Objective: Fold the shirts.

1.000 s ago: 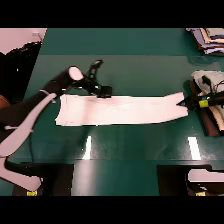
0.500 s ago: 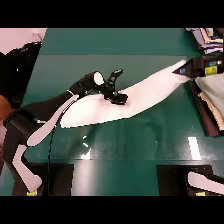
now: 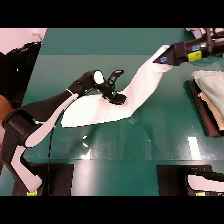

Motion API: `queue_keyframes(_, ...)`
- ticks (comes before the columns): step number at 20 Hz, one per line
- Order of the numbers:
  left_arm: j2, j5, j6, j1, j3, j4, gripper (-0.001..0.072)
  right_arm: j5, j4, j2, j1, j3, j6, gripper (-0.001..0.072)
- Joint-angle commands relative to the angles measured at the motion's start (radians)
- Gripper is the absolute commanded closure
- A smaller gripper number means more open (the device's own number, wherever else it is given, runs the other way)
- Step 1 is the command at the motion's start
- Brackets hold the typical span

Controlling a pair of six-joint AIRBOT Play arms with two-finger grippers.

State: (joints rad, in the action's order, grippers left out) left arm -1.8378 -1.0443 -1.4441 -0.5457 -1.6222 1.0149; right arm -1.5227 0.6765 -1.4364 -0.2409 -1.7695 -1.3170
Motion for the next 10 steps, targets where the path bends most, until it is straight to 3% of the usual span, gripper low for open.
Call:
queue_keyframes(1, 0.091, -0.036, -0.007, 0.078, -0.015, 0.089, 0.0676, 0.022, -0.002, -0.055, -0.116, -0.064, -0.002, 0.0700)
queue_keyframes(4, 0.224, -0.096, 0.011, 0.240, -0.015, 0.143, 0.0675, 0.092, -0.003, -0.118, -0.261, -0.105, 0.007, 0.0698)
queue_keyframes(10, 0.455, -0.164, 0.012, 0.568, -0.015, 0.235, 0.0675, 0.408, -0.003, -0.379, -0.627, -0.258, 0.089, 0.0696)
